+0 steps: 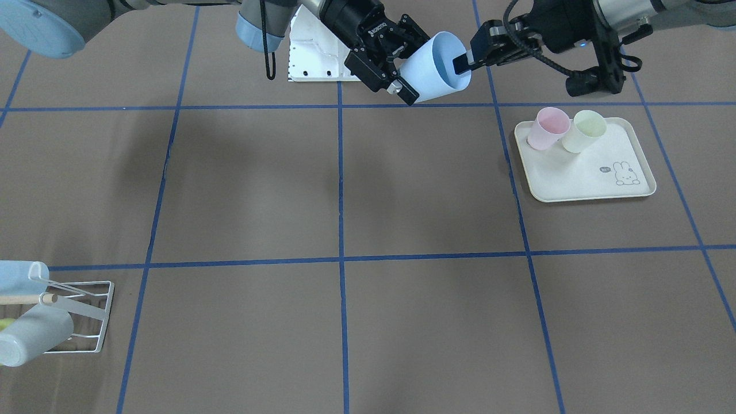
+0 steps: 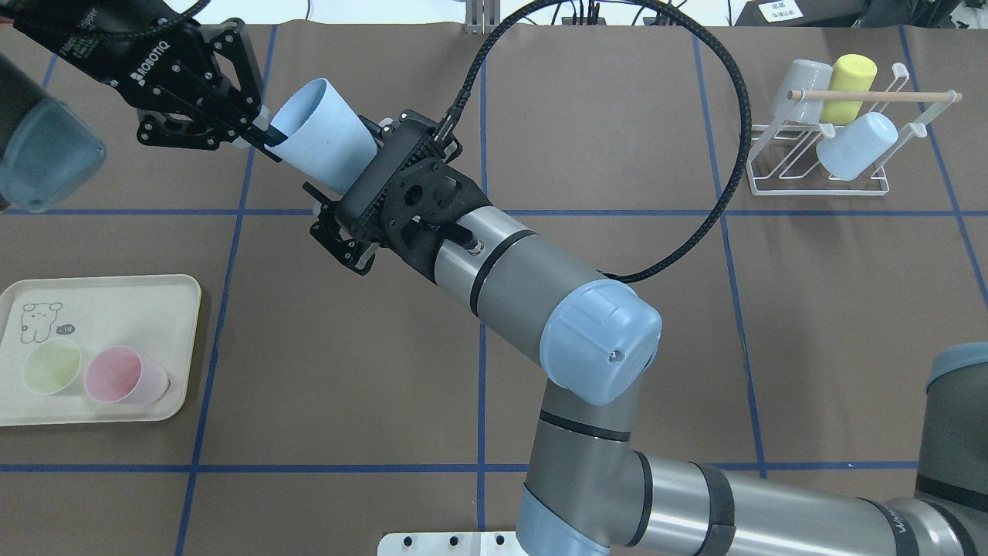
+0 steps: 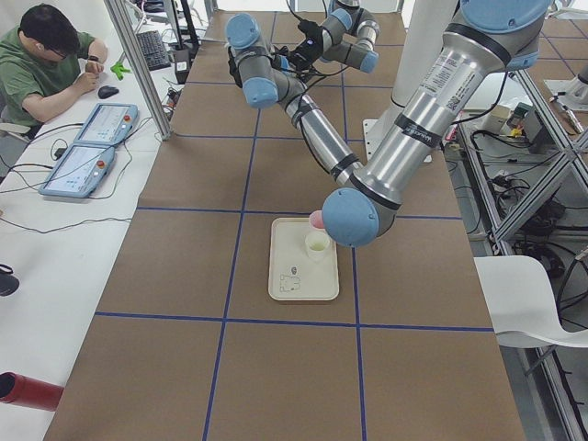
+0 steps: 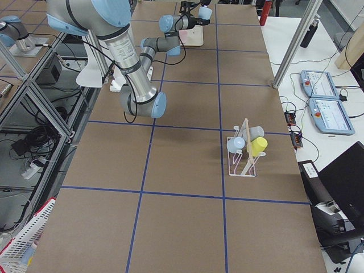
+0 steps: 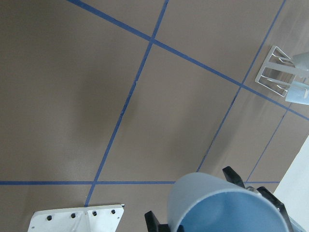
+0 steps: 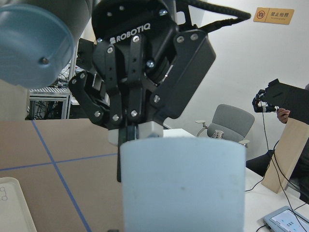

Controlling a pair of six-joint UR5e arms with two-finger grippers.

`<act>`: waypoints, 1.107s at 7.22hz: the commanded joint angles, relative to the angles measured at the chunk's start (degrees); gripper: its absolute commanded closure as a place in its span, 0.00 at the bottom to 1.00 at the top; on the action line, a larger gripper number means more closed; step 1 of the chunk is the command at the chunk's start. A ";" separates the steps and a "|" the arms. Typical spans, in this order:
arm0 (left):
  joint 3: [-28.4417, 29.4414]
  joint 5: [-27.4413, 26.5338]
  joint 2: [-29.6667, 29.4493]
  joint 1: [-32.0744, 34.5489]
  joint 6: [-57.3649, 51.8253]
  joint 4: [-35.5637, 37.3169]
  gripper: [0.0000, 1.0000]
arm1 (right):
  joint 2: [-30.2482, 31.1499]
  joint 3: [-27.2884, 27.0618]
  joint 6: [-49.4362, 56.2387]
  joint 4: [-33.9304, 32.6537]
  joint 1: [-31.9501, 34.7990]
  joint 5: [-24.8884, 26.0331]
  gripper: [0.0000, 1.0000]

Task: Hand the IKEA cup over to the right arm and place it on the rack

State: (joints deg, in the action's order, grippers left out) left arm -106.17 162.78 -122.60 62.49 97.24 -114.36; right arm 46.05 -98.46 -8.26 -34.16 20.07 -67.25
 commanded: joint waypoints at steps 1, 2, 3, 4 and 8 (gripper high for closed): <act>0.00 -0.01 -0.01 0.00 -0.12 -0.07 0.94 | 0.18 -0.07 0.26 -0.12 -0.12 0.01 0.38; 0.00 -0.01 -0.01 0.00 -0.12 -0.07 0.54 | 0.18 -0.07 0.26 -0.29 -0.12 0.01 0.41; 0.09 -0.01 -0.01 0.00 -0.21 -0.33 0.27 | 0.18 -0.07 0.26 -0.29 -0.03 0.01 0.42; 0.09 -0.01 0.08 0.00 -0.30 -0.34 0.00 | 0.27 -0.07 0.26 -0.29 -0.03 0.01 0.42; 0.09 -0.53 0.34 5.52 -1.09 -0.16 0.00 | 0.54 -9.00 -0.53 -19.97 1.72 -0.43 0.46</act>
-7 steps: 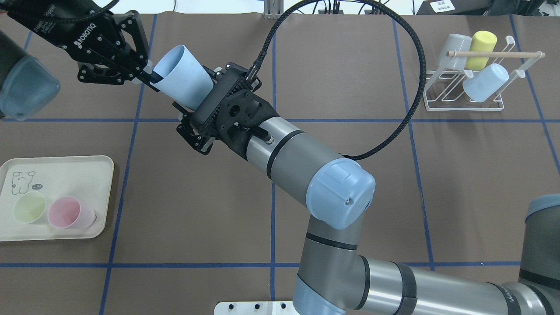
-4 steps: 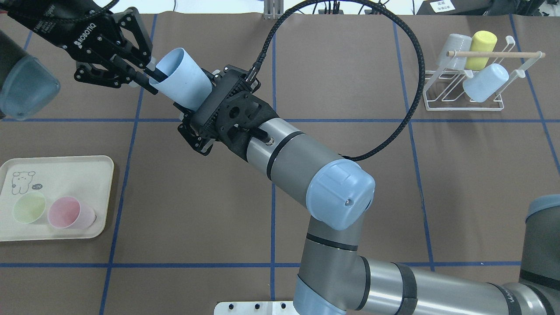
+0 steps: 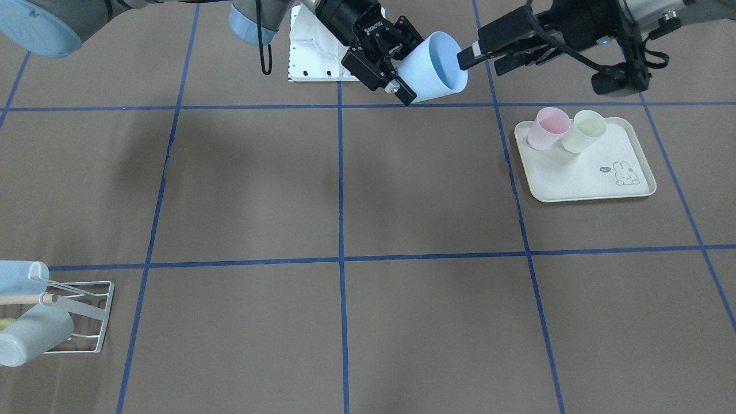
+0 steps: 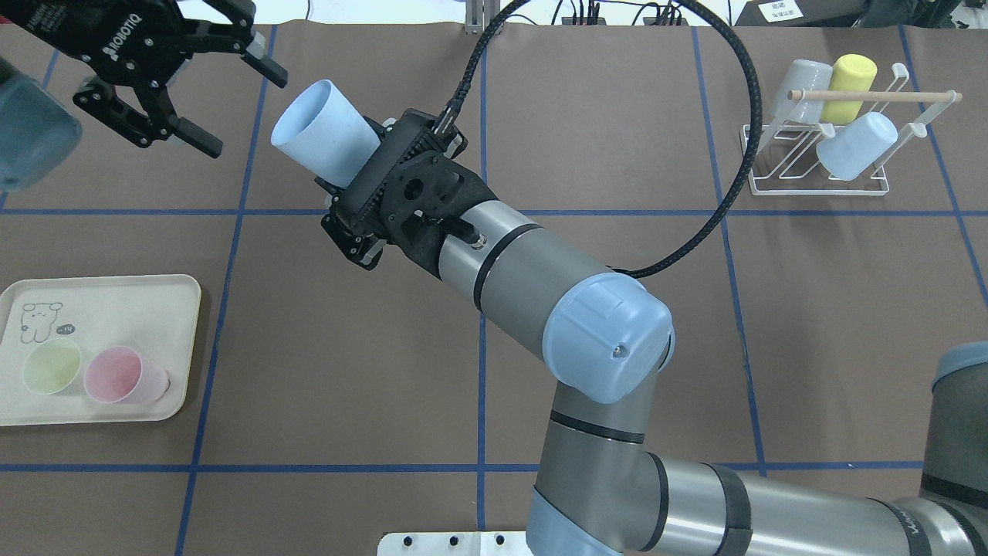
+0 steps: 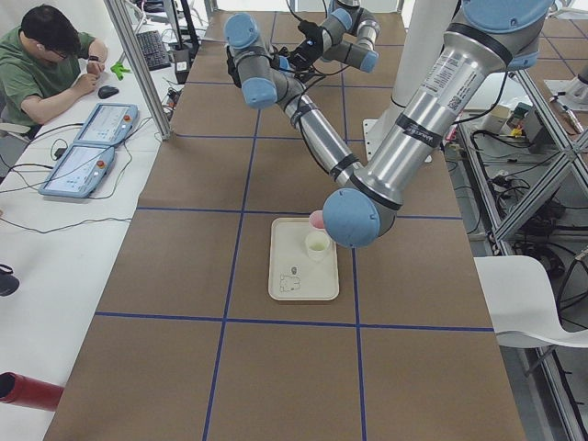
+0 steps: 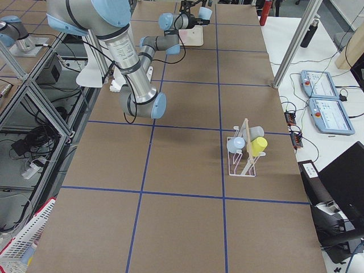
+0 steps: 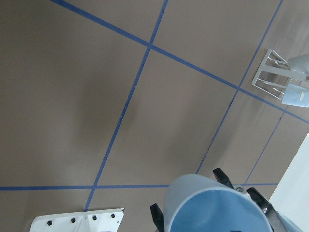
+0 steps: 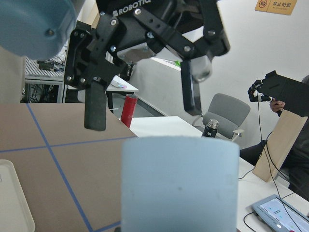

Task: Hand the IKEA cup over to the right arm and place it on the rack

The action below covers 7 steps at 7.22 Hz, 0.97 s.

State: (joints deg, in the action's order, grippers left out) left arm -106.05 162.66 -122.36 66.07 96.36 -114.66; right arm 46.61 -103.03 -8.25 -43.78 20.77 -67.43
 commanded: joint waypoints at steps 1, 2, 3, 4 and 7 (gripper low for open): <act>-0.12 -4.67 0.54 2.57 -1.69 -0.47 0.00 | -0.03 -6.37 -0.63 -17.06 1.98 -0.42 0.49; -0.12 -8.72 2.03 2.40 -7.18 -0.30 0.00 | -0.03 -6.57 -0.71 -20.96 2.60 -0.42 0.49; -0.12 -11.46 4.74 2.14 -14.55 -0.21 0.00 | 0.15 -6.92 -0.71 -25.52 3.31 -0.50 0.51; -0.56 -16.36 8.25 2.13 -22.37 -0.21 0.00 | 0.15 -8.23 -0.80 -32.79 4.44 -0.51 0.52; -0.39 -24.12 18.01 2.31 -44.53 0.14 0.00 | 0.67 -9.20 7.05 -50.22 15.92 -16.23 0.54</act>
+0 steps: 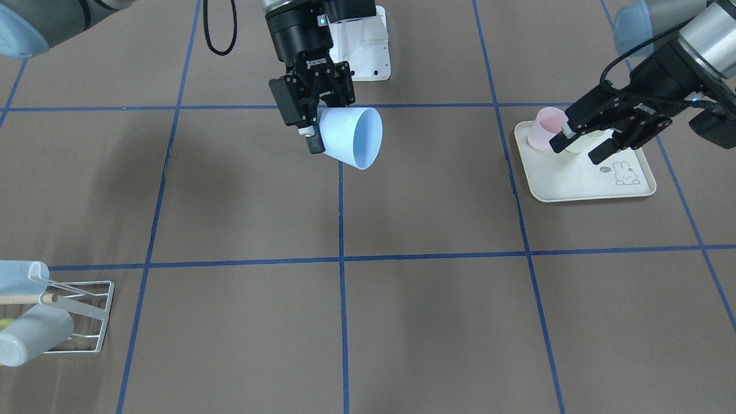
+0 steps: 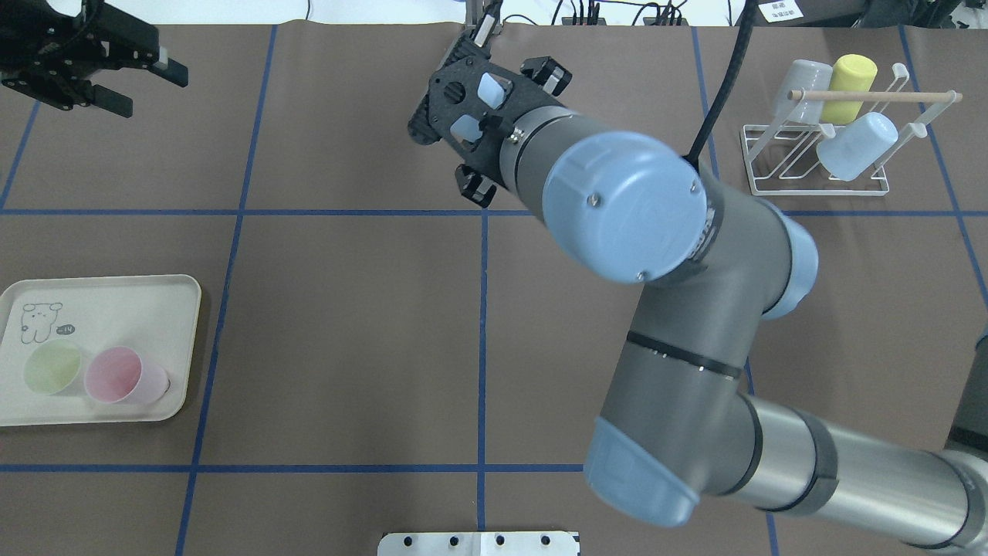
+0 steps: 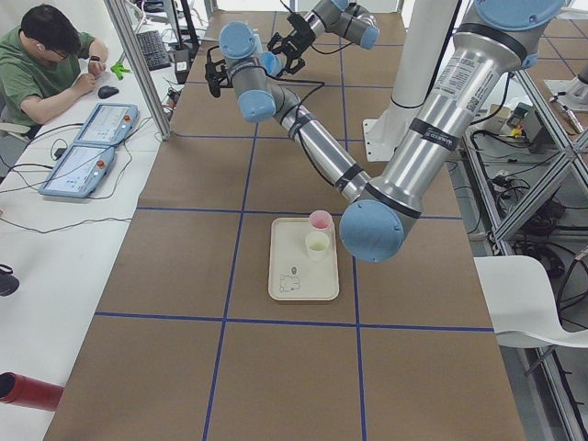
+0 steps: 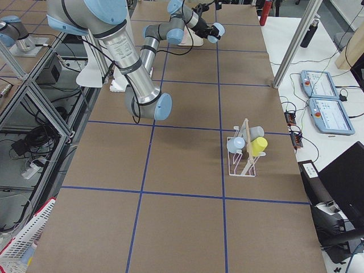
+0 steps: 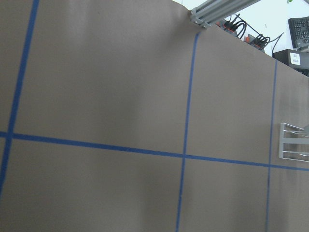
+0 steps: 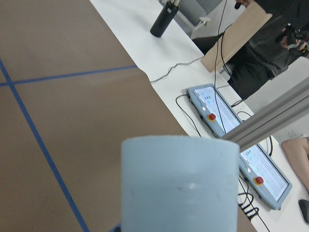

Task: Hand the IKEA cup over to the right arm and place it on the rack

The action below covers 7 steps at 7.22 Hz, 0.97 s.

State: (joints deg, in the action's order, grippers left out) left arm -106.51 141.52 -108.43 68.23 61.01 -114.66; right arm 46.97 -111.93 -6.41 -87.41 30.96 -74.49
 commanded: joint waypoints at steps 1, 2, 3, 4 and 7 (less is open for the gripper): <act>0.16 -5.35 6.62 0.24 -15.77 0.22 0.00 | 3.79 -1.96 10.92 -8.46 8.21 -11.53 0.56; 0.34 -7.29 8.56 1.11 -26.28 3.01 0.00 | 8.44 -3.89 18.20 -8.65 10.50 -11.64 0.57; -0.01 -7.83 8.76 3.90 -36.39 9.82 0.00 | 13.01 -5.82 24.71 -8.65 12.70 -11.64 0.59; -0.27 -7.84 8.67 4.19 -38.93 12.16 0.00 | 17.41 -7.67 31.83 -8.65 15.24 -11.64 0.61; -1.58 -7.66 10.42 4.20 -38.87 12.27 0.00 | 29.73 -9.19 62.73 -8.65 25.87 -10.94 0.74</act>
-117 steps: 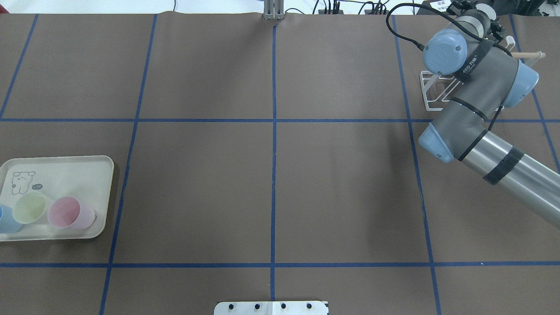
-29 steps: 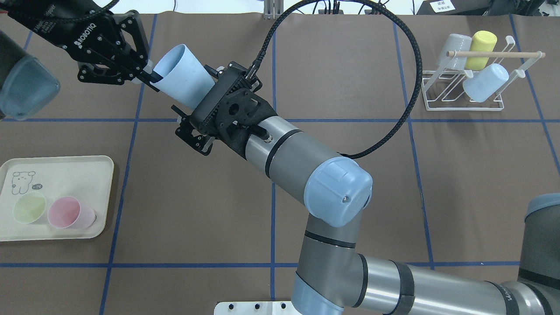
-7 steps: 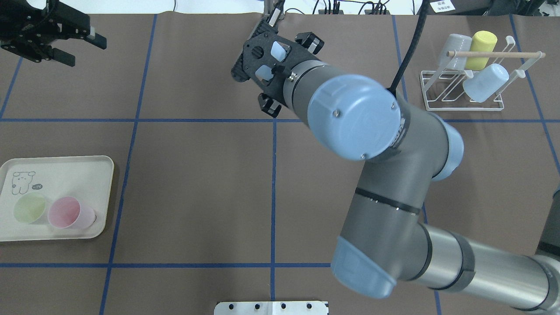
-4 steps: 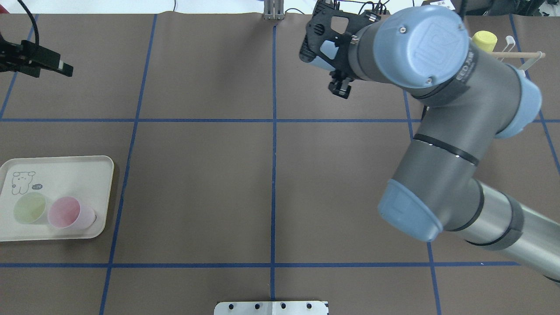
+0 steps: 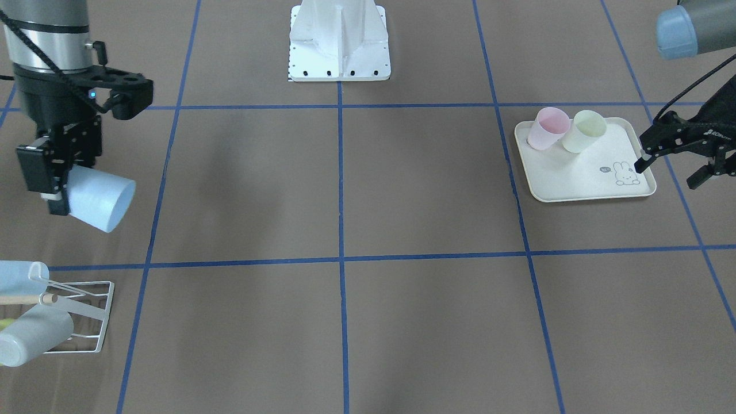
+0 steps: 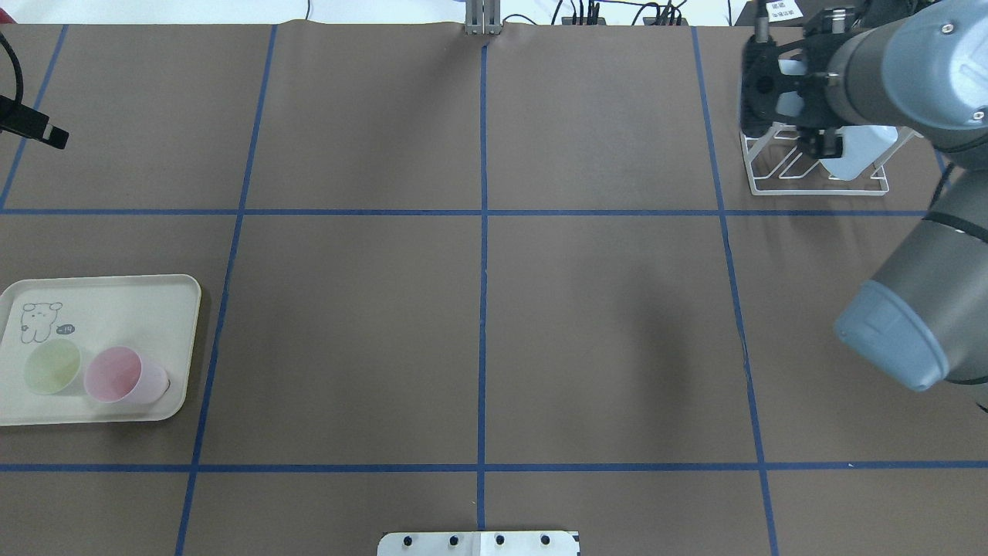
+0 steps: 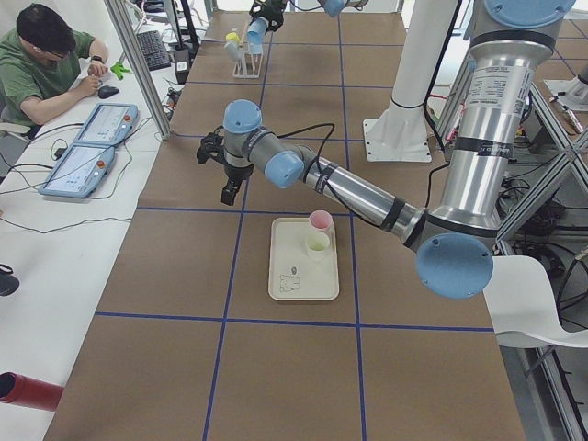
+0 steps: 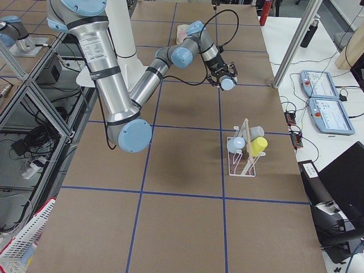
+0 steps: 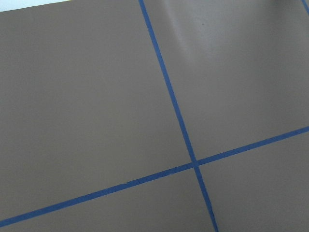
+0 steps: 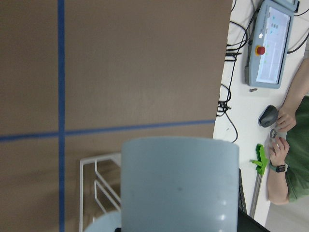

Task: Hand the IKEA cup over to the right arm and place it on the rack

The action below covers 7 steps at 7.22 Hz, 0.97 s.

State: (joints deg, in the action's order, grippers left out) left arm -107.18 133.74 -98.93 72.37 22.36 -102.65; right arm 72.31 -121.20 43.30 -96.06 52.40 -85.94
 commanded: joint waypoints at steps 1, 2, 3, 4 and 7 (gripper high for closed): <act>-1.44 0.29 1.10 0.05 -0.13 0.25 0.00 | 5.63 1.31 21.91 -0.01 7.51 0.51 0.74; -1.45 0.38 1.19 0.05 -0.12 0.25 0.00 | 5.91 4.54 31.66 0.08 10.33 0.60 0.73; -1.45 0.38 1.11 0.05 -0.12 0.25 0.00 | 5.91 8.66 39.93 0.17 12.18 1.64 0.73; -1.62 0.47 1.19 0.05 -0.04 0.25 0.00 | 6.00 11.05 42.89 0.08 12.29 5.13 0.73; -1.98 0.47 1.19 0.05 0.05 0.25 0.00 | 6.17 16.25 45.46 0.08 12.12 11.65 0.74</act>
State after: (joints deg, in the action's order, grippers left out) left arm -109.05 134.20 -97.74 72.42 22.40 -102.39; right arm 78.41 -107.20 87.64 -95.92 64.49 -76.72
